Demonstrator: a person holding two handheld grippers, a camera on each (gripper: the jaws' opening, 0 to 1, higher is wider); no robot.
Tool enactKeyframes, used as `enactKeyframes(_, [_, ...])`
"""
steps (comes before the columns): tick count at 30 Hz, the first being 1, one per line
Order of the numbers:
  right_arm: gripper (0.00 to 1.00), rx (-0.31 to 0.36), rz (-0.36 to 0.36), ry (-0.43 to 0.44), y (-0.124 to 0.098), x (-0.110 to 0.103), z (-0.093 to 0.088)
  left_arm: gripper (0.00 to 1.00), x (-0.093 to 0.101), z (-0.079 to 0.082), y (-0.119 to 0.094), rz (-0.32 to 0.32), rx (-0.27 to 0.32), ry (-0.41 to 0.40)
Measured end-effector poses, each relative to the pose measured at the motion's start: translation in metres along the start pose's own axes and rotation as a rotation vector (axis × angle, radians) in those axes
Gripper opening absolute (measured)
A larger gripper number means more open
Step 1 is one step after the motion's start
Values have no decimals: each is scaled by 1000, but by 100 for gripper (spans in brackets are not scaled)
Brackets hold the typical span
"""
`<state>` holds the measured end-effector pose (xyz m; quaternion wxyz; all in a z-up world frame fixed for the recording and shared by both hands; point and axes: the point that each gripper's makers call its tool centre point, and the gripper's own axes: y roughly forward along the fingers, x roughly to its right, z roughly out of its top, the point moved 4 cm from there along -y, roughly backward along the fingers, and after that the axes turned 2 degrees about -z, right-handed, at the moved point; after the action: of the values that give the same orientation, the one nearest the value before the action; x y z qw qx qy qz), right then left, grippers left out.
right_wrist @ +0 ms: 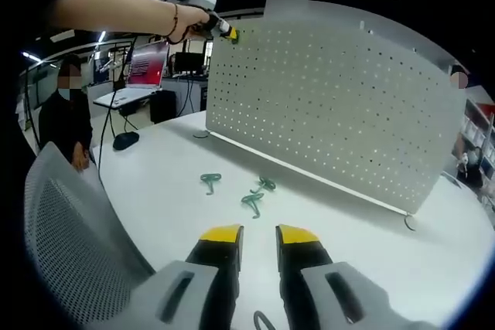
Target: Insert the hook assembly into the mounting plate slot until the hook locks in place.
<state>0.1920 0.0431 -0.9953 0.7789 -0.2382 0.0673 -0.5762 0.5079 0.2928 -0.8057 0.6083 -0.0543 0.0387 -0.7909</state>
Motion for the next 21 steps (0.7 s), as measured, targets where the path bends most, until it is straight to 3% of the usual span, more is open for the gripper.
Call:
enactKeyframes(5, [14,0,-3,-5,0,0,0,3,4,0,-8,18,0,-33])
enactKeyframes(13, [14,10,-16,-7,-2,3,1,4,8,-1,-27,8,-27,62])
enactKeyframes(17, [14,16,-13,-15,-2,2,3,16,12,-8,-40,-10,-34,26])
enactKeyframes(21, [14,20,-16,-16,-3,2,3,21,18,-16,-54,-35,-59,31])
